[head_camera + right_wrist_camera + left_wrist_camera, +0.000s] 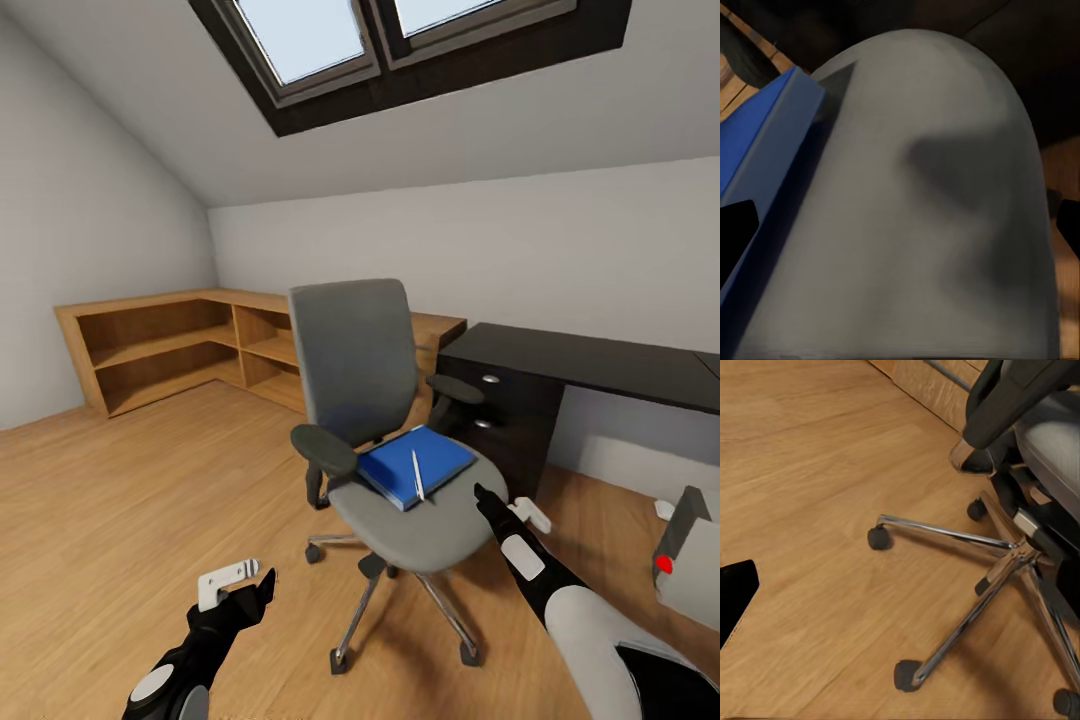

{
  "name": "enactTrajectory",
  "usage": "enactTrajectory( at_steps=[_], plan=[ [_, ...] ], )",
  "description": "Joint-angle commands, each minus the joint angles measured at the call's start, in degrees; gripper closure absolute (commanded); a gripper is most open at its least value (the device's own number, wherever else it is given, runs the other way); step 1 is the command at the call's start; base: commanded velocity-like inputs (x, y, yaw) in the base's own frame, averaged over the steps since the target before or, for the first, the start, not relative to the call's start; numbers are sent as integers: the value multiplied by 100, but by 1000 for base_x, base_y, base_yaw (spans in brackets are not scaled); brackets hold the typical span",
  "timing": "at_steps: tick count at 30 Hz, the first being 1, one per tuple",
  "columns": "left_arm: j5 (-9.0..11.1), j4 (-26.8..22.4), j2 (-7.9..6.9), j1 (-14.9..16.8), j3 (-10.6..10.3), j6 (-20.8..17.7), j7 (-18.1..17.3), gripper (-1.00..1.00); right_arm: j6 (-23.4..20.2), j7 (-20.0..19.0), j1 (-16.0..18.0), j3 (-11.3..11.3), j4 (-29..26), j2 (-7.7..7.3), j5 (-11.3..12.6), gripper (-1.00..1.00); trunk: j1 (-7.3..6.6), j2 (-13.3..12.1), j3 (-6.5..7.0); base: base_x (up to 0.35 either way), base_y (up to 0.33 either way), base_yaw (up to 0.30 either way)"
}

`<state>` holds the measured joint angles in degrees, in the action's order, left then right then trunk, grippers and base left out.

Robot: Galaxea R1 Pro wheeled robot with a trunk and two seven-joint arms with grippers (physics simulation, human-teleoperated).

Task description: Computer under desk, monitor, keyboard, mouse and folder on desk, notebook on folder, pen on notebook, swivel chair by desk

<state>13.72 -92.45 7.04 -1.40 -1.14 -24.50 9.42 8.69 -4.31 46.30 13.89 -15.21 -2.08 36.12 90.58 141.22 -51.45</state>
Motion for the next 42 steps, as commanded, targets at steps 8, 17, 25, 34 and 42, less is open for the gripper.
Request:
enactTrajectory(
  at_steps=[8, 17, 25, 34, 42],
  plan=[
    [62, -1, -1, 0, -18, -20, 51, -100, 19, -70, 3, -44, 18, 14, 82, -100, 0, 2, -5, 213, 0, 267],
    [60, -1, -1, 0, -18, -20, 51, -100, 19, -70, 2, -44, 21, 14, 81, -100, 0, 2, -5, 310, 0, 267],
    [64, -1, 2, 2, -24, -20, 51, -100, 19, -72, 2, -44, 25, 14, 81, -100, 0, 2, -5, 127, 0, 267],
    [62, -1, 8, 1, -27, -20, 51, -100, 19, -78, 2, -44, 19, 14, 79, -100, 0, 2, -5, 4, 0, 215],
    [61, -1, 8, 1, -27, -20, 51, -100, 26, -81, 2, -44, 19, 14, 74, -100, 0, 2, -5, 0, 0, 20]
  ],
)
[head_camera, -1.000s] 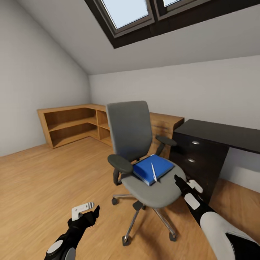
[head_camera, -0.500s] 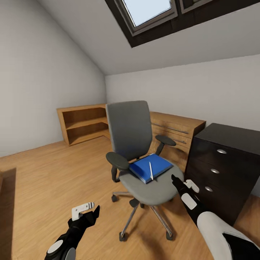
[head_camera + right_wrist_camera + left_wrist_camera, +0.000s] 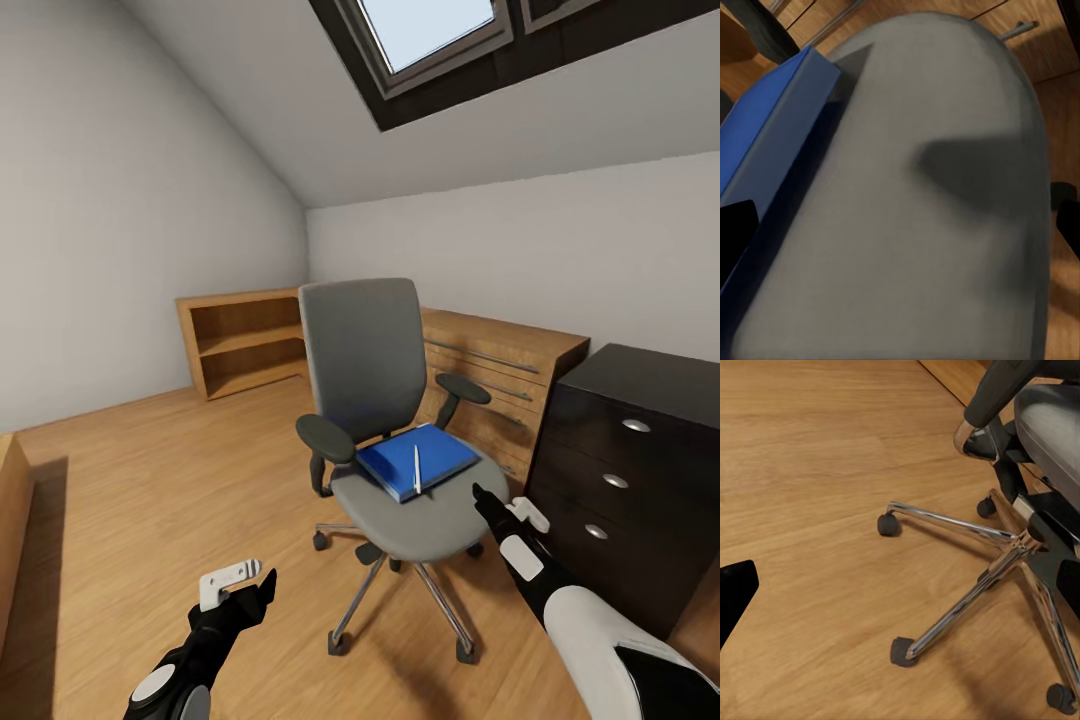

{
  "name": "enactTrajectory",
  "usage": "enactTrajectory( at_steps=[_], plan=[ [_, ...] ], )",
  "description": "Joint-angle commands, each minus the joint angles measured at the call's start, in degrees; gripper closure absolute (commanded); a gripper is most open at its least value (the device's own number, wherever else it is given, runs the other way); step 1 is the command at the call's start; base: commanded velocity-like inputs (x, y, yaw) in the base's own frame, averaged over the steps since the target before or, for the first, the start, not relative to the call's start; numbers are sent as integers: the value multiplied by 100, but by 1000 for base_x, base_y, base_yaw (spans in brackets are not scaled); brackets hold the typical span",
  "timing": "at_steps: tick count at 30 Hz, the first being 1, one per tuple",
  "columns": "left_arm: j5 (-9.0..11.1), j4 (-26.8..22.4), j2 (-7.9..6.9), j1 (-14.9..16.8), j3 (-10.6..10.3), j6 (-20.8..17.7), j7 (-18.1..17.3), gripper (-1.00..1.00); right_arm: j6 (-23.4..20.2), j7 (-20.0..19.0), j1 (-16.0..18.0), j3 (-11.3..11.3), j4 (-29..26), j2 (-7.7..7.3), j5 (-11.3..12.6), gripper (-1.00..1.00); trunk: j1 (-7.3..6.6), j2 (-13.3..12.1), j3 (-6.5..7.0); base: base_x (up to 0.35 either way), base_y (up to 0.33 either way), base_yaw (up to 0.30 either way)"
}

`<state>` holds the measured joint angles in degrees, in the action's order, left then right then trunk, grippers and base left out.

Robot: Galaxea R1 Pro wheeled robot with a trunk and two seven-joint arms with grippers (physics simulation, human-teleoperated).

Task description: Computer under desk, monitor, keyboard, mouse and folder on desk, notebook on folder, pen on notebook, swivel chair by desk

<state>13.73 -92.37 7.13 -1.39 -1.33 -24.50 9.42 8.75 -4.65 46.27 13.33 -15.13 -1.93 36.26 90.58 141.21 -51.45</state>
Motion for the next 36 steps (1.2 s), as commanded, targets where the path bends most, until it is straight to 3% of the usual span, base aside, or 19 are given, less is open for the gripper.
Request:
enactTrajectory(
  at_steps=[1, 8, 26, 36],
  plan=[
    [60, -9, -1, 0, -7, -20, 51, -100, 20, -50, 5, 10, 12, 3, 59, -100, -1, 2, -5, 0, 0, 3],
    [63, -9, -1, 0, -7, -20, 51, -100, 21, -53, 5, 4, 15, 8, 57, -100, -1, 2, -5, -50, 0, 1],
    [69, -9, -1, -1, -7, -28, 51, -100, 21, -43, 5, -8, 10, 14, 64, -100, -1, 2, -5, -307, 0, 0],
    [68, -9, -1, 2, -7, -29, 51, -100, 21, -45, 5, -5, 10, 74, 65, -100, -1, 2, -5, -56, 0, 0]
  ],
)
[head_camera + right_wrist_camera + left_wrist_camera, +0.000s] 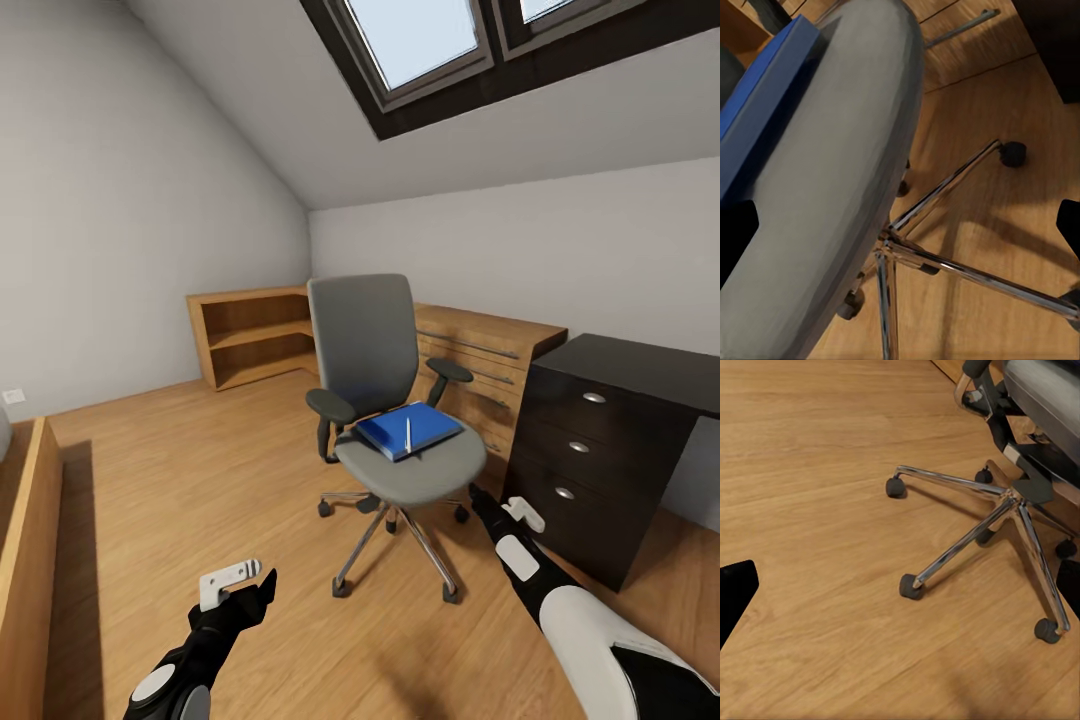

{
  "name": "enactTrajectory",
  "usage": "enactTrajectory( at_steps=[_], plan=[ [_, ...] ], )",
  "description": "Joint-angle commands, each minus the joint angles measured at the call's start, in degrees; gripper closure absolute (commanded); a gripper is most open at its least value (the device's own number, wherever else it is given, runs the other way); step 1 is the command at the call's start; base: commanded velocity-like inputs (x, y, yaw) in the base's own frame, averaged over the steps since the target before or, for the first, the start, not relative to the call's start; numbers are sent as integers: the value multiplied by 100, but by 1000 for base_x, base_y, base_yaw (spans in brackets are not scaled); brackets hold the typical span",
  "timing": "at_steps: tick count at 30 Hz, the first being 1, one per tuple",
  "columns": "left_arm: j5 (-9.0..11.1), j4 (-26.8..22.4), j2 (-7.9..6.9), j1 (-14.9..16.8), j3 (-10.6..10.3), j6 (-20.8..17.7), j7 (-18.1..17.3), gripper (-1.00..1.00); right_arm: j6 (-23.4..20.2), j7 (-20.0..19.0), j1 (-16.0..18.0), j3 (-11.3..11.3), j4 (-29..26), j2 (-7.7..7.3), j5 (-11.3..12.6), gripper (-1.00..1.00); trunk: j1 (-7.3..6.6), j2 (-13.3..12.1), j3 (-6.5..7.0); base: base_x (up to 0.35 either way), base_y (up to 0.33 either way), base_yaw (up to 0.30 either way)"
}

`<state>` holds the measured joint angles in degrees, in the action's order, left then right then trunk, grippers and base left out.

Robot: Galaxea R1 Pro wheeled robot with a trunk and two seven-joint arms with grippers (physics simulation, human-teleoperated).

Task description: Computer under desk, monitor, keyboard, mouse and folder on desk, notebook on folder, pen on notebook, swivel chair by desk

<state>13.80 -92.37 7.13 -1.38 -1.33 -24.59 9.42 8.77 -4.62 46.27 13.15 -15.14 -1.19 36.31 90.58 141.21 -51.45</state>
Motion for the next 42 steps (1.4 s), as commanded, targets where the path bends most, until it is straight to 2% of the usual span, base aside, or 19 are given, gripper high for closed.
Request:
enactTrajectory(
  at_steps=[1, 9, 32, 42],
  plan=[
    [59, -9, -1, 1, -7, -20, 51, -100, 20, -47, 5, 13, 11, 2, 61, -100, -1, 2, -5, -1, 0, 5],
    [60, -9, -1, -1, -7, -17, 51, -100, 20, -40, 5, 13, 11, 5, 61, -100, -1, 2, -5, 0, 0, 117],
    [53, -9, -1, -3, -7, -19, 51, -100, 20, -42, 5, 13, 11, 5, 61, -100, -1, 2, -5, 2, 0, 255],
    [54, -9, -1, -3, -7, -13, 51, -100, 20, -47, 5, 13, 11, 5, 61, -100, -1, 2, -5, 273, 0, 22]
  ],
)
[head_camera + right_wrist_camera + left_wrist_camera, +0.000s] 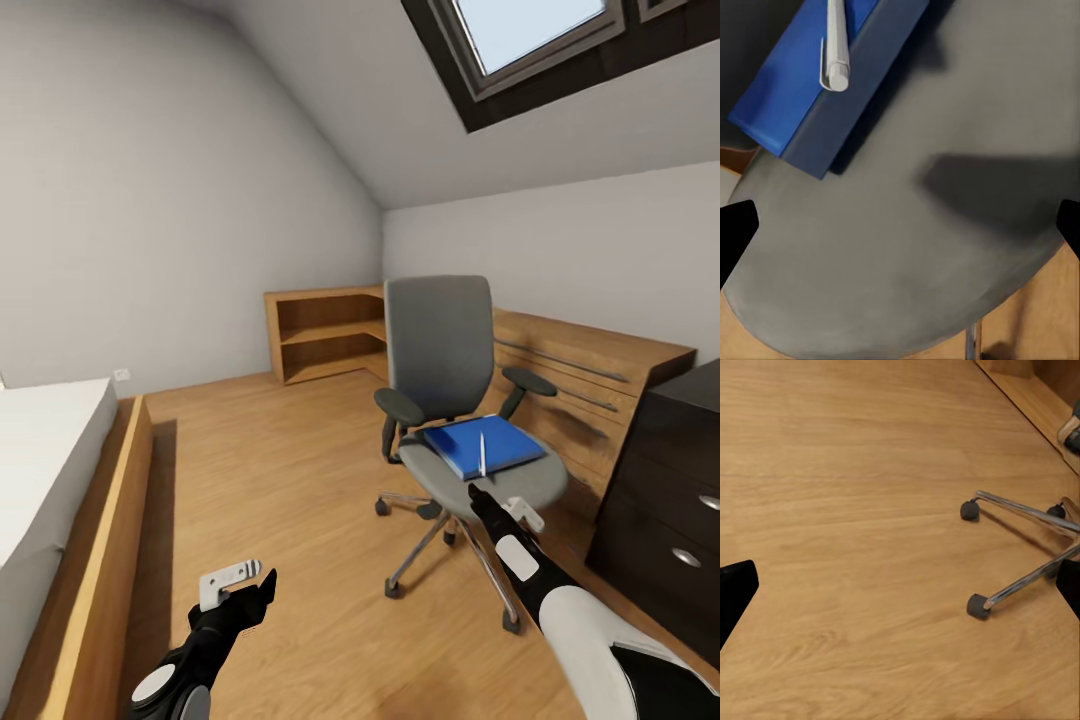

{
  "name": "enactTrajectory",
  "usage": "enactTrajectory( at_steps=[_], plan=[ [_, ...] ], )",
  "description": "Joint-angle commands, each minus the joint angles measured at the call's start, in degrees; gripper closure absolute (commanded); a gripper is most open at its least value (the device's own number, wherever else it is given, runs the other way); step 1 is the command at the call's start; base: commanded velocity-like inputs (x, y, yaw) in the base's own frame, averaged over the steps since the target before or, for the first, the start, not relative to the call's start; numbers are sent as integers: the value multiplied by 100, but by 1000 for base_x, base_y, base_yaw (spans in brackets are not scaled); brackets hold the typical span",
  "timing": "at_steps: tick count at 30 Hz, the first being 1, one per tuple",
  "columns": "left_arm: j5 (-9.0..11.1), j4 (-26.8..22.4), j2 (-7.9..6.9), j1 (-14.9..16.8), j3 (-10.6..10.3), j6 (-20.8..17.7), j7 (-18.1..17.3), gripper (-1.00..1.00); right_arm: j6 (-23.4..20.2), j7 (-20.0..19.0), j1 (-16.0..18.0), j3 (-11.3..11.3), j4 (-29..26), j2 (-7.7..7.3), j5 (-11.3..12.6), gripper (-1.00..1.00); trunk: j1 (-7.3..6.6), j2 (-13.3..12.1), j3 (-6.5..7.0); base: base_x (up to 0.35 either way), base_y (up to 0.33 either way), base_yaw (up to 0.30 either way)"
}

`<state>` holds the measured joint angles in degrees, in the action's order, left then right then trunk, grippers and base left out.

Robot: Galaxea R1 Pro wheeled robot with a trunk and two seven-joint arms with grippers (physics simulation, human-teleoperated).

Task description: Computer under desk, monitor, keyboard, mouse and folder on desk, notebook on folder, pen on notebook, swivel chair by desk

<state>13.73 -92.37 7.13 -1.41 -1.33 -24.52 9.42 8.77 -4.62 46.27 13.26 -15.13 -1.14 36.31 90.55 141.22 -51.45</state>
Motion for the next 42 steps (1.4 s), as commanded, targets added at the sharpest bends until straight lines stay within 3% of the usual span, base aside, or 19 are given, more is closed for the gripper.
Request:
enactTrajectory(
  at_steps=[1, 22, 42],
  plan=[
    [60, -9, -1, 1, -8, -19, 51, -100, 19, -48, 5, 1, 10, 0, 61, -100, 3, 2, -5, 309, 0, 1],
    [60, -9, 1, 1, -11, -18, 51, -100, 19, -48, 5, 1, 10, 0, 60, -100, 3, 2, -5, 262, 0, 0],
    [59, -2, 7, 1, -15, -19, 51, -100, 19, -48, 5, 1, 10, 0, 52, -100, 3, 2, -5, 40, 0, 0]
  ],
)
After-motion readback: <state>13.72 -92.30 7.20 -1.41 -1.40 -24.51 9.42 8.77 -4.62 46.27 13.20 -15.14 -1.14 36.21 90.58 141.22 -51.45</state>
